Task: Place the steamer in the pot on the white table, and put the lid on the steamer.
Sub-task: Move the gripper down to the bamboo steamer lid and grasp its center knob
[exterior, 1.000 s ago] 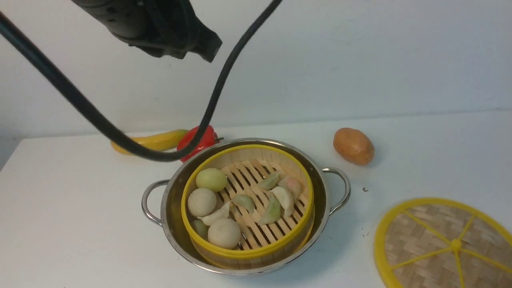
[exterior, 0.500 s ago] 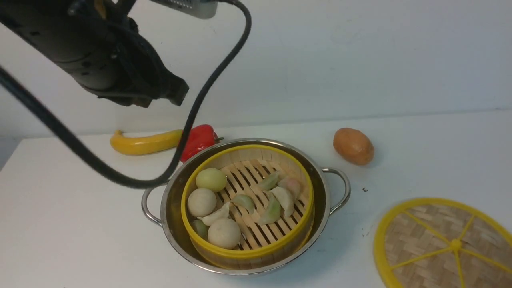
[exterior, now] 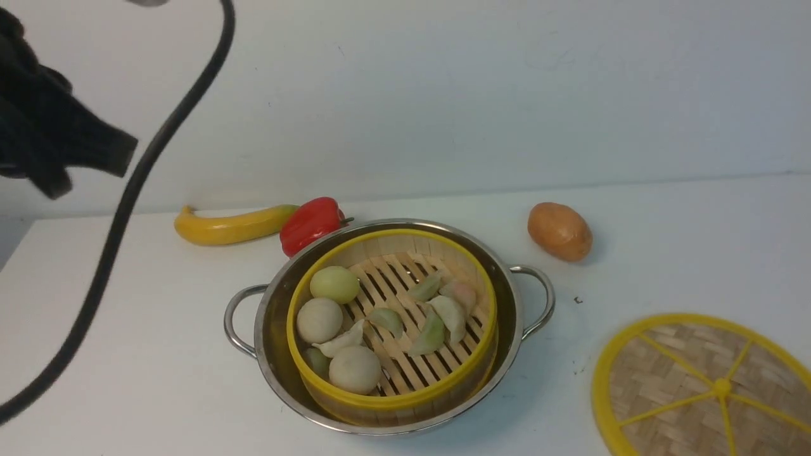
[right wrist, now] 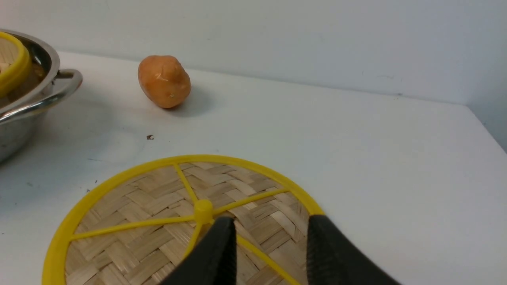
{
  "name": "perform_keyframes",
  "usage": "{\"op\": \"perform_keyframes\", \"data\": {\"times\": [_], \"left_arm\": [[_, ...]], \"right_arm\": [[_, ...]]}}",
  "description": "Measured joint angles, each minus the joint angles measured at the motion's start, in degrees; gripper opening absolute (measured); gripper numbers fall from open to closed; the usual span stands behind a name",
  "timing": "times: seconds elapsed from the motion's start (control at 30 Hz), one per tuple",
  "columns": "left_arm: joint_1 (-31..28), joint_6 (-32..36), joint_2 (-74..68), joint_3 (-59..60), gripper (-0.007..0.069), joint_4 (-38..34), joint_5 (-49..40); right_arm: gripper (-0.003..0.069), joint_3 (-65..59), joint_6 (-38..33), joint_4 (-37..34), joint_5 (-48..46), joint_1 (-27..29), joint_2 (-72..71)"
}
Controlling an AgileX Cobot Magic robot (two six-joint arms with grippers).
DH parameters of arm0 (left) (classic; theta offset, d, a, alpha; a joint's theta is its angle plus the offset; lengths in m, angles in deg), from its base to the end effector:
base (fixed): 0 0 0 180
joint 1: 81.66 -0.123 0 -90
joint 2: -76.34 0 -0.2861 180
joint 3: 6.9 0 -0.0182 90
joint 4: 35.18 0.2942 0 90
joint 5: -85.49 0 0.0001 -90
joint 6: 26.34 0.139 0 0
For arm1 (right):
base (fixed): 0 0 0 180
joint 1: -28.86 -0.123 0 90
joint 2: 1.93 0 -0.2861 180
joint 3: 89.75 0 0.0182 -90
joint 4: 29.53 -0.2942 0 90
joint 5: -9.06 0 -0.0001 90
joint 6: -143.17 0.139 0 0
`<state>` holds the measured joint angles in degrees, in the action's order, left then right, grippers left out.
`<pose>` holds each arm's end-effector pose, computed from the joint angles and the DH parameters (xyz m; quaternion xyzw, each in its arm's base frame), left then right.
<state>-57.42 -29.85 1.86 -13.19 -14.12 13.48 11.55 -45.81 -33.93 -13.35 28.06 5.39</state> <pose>0.2707 -0.0698 0.4262 0.1603 0.9105 0.0971 0.3687 0.1402 0.0060 0.1541 -0.0489 0.8094 -0.0091 0.5852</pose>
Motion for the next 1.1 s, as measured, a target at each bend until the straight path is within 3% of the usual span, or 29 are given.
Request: {"op": "perform_keyframes", "data": {"times": [0.1, 0.3, 0.43, 0.73, 1.1], "left_arm": [[0.0, 1.0, 4.9, 4.5, 0.0006, 1.9, 2.8], [0.0, -0.2, 13.9, 16.4, 0.0006, 3.6, 21.4], [0.0, -1.3, 15.4, 22.1, 0.0006, 3.0, 28.6], [0.0, -4.5, 15.2, 24.2, 0.0008, -3.4, 38.5], [0.0, -6.5, 15.2, 24.2, 0.0018, -4.0, 39.0]], "right_arm": [[0.0241, 0.0, 0.0, 0.0, 0.0, 0.0, 0.0], [0.0241, 0.0, 0.0, 0.0, 0.0, 0.0, 0.0], [0.0241, 0.0, 0.0, 0.0, 0.0, 0.0, 0.0], [0.0241, 0.0, 0.0, 0.0, 0.0, 0.0, 0.0], [0.0241, 0.0, 0.2, 0.0, 0.0, 0.0, 0.0]]}}
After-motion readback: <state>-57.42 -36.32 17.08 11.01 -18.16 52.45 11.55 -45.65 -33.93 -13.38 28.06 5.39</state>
